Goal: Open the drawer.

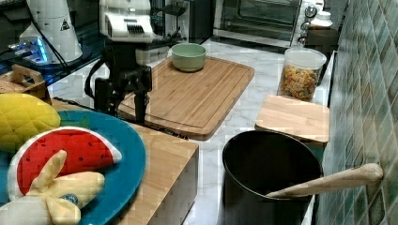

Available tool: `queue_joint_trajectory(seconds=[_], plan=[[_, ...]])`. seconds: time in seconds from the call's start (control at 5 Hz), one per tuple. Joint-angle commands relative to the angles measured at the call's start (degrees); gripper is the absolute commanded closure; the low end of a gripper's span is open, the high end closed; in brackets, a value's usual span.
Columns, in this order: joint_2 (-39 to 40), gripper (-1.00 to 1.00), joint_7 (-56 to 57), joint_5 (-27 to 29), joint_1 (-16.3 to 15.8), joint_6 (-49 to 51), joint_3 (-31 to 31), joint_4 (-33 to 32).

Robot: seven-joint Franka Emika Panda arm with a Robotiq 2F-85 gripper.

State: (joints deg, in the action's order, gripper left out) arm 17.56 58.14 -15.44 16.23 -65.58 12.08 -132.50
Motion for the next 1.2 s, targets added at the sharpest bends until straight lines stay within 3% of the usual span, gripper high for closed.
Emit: queue_joint_trajectory(seconds=[0.2, 0.4, 0.6, 0.8, 1.2], plan=[[-4.5, -1.0, -7.7, -1.3, -5.1, 8.9, 0.1, 3.1], [-4.9, -1.0, -5.2, 2.8, -3.5, 7.4, -2.4, 2.6], [-4.9, -1.0, -5.0, 7.7, -4.0, 5.2, -4.8, 1.3], [-9.2, -1.0, -10.2, 9.1, -7.9, 2.7, -5.1, -4.5], [-14.0, -1.0, -17.2, 6.1, -13.3, -1.4, -8.9, -12.1]])
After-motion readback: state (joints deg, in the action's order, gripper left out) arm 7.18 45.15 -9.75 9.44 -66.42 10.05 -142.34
